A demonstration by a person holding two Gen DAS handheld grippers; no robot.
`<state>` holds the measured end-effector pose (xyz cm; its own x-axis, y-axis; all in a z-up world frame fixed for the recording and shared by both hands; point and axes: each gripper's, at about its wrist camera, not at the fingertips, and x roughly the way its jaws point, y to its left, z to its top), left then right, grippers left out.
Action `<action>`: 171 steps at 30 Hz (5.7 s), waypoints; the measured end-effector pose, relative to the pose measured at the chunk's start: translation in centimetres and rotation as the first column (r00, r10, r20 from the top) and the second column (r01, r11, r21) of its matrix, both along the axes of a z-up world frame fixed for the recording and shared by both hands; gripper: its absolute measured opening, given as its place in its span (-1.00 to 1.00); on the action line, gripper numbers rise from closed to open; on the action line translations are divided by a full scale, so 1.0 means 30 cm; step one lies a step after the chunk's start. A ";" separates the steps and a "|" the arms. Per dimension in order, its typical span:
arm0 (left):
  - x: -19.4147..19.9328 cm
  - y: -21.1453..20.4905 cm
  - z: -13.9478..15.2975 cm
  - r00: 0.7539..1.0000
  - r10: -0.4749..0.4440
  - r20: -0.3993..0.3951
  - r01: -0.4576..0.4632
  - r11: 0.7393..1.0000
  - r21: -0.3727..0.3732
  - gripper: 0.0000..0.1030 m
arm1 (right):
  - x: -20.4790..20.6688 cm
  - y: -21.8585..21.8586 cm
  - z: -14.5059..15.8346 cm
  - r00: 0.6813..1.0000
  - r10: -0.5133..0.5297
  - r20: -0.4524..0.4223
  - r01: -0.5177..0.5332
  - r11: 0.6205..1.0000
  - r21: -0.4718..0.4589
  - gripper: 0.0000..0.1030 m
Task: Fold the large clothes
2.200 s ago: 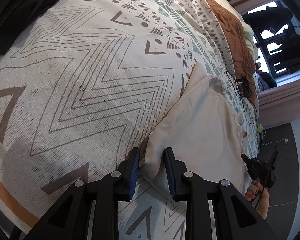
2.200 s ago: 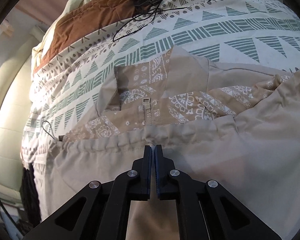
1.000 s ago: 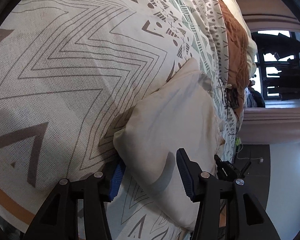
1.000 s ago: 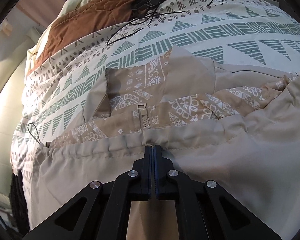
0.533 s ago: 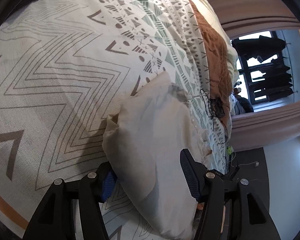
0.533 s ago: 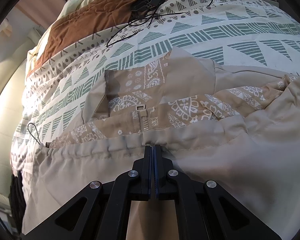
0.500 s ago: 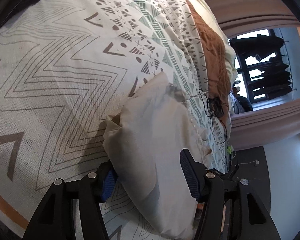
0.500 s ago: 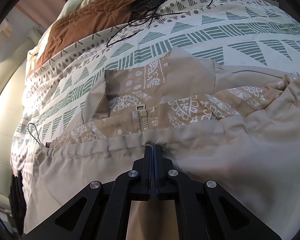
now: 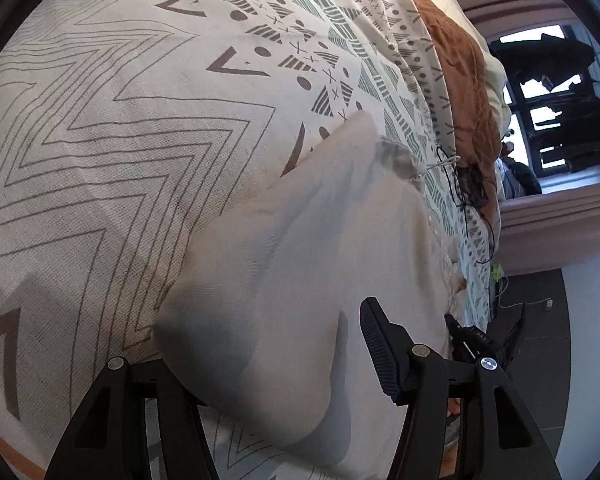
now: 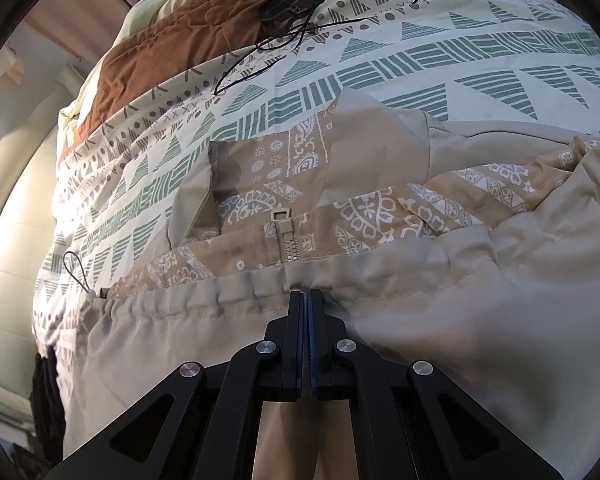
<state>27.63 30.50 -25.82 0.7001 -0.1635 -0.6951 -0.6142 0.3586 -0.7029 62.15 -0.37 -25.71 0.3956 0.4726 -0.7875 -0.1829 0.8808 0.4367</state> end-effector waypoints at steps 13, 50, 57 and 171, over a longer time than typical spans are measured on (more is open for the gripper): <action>-0.011 -0.023 0.093 0.997 -0.067 0.043 0.063 0.994 0.092 -0.69 | -0.134 -0.039 0.149 0.997 0.079 0.020 -0.080 0.996 0.048 0.22; -0.258 0.005 0.228 0.973 0.004 0.232 -0.011 1.000 0.027 -0.87 | -0.854 -0.176 0.114 0.967 0.254 -0.007 -0.254 0.967 -0.009 -0.49; -0.323 0.023 0.266 0.970 0.002 0.242 -0.014 0.999 0.045 -0.87 | -0.865 -0.134 0.071 0.968 0.248 -0.040 -0.249 0.968 -0.034 -0.49; 0.257 -0.841 0.114 0.829 -0.535 -0.160 0.558 0.809 0.185 -0.33 | -0.747 -1.150 0.033 0.969 -0.243 0.047 0.220 0.933 0.284 -0.77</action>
